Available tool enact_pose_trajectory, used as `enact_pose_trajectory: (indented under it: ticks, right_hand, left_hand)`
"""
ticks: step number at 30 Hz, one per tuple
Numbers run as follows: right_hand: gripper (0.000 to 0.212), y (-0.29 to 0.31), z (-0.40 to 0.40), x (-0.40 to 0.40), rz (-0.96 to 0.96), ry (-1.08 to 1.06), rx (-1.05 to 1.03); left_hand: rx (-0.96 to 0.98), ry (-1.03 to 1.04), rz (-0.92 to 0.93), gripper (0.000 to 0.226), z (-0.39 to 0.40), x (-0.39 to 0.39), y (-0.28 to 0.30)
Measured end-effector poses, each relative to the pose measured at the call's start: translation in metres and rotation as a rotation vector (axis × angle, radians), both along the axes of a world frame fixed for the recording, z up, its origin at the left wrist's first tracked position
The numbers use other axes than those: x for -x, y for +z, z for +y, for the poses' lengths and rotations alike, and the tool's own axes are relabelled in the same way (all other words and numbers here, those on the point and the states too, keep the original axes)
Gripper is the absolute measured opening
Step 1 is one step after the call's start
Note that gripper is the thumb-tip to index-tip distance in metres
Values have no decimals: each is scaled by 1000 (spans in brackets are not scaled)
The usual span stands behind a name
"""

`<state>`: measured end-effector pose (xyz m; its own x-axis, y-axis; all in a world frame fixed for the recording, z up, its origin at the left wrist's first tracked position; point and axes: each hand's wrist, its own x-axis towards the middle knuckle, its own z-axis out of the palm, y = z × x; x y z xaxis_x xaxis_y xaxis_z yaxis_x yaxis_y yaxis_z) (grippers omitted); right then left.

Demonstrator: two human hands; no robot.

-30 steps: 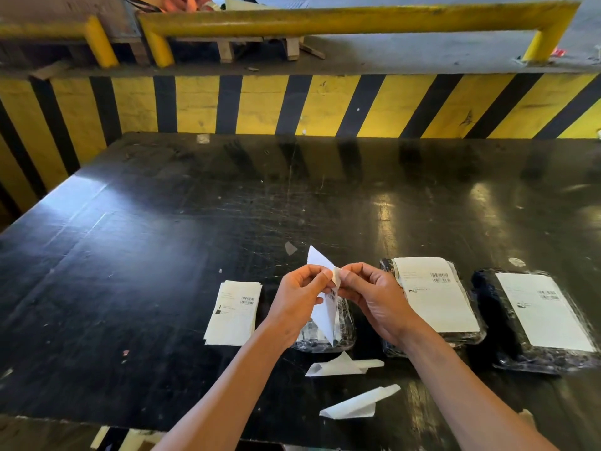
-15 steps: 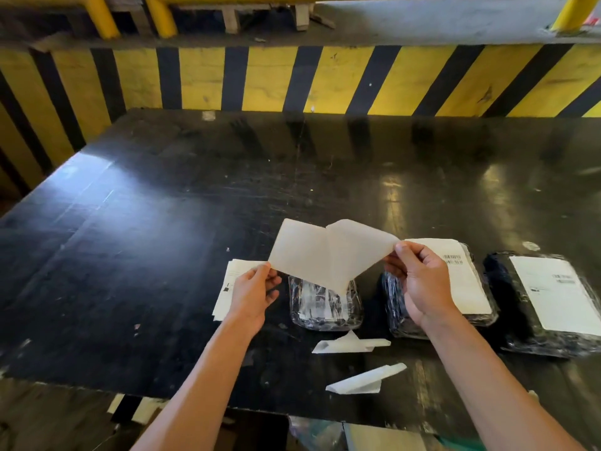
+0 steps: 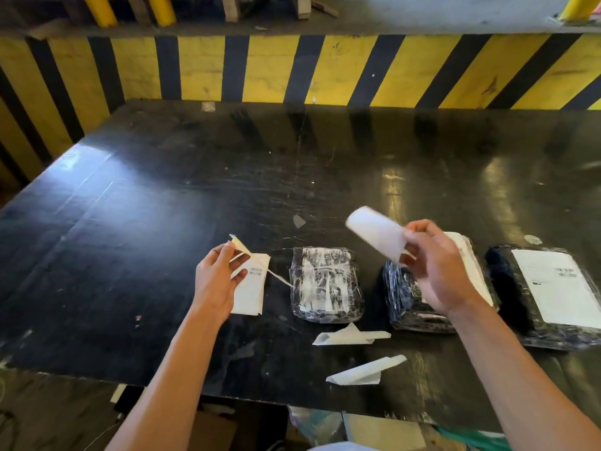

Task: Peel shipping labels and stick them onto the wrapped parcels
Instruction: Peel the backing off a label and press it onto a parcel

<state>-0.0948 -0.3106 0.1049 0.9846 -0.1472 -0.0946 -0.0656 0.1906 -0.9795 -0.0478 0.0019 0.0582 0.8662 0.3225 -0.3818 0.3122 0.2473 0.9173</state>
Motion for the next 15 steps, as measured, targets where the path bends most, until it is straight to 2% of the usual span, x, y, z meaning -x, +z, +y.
enact_pose_trajectory:
  ticks: [3,7,12,15]
  right_hand:
    - [14,-15,11,8,52,304,375]
    - [7,-43,30,21,107,573,654]
    - [2,-90,39,40,235,633,668]
    - [9,-114,39,48,217,599,793]
  left_hand:
    - [-21,-58,-66,21,-9,1,8]
    - [-10,-109,-87,16,-23,4,14]
    - [25,-151,-81,15,-29,10,11]
    - [36,-153,-70,15,-32,12,10]
